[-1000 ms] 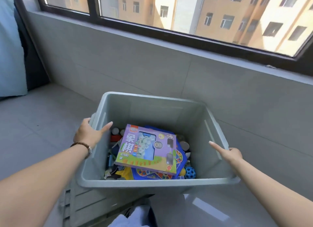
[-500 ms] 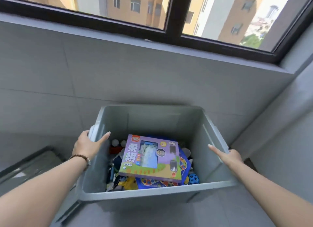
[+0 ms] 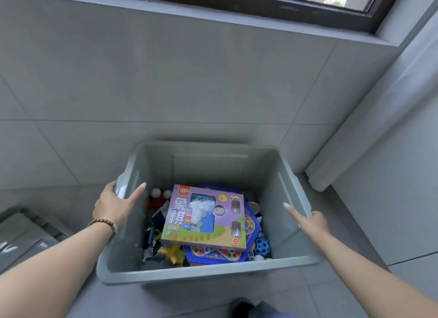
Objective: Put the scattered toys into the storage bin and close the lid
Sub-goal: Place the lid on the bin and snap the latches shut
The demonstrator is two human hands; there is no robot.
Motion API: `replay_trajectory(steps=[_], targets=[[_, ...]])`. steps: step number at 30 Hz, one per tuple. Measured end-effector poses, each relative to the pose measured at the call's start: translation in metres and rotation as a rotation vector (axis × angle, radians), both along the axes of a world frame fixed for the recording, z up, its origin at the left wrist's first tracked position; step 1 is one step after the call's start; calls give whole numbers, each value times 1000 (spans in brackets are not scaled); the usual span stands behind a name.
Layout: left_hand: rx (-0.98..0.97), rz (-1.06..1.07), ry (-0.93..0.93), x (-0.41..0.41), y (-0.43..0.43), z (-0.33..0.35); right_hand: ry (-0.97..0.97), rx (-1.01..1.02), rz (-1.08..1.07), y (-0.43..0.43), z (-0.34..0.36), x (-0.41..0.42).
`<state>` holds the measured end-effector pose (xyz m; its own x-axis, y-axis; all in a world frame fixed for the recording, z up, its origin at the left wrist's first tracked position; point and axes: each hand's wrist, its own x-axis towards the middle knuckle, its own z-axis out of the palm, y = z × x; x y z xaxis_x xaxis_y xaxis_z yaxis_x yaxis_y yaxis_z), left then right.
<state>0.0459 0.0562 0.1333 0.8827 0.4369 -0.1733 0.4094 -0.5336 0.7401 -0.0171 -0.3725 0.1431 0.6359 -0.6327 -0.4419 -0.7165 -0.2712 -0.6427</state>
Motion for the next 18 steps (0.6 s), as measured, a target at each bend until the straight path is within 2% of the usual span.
replay_trajectory(steps=[3,7,11,13,15,18], targets=[[12,-63,40,3,4,-1,-17,-26,7,-2,-4,2],[99,-172,139,4,7,-2,53,-12,71,-3,3,2],[181,-280,254,9,20,19,220,-188,160,16,25,8],[269,-293,232,4,38,38,166,-328,223,41,40,12],[375,-297,192,-7,62,59,34,-461,403,73,57,20],[490,-246,164,-34,110,85,-171,-430,638,142,81,33]])
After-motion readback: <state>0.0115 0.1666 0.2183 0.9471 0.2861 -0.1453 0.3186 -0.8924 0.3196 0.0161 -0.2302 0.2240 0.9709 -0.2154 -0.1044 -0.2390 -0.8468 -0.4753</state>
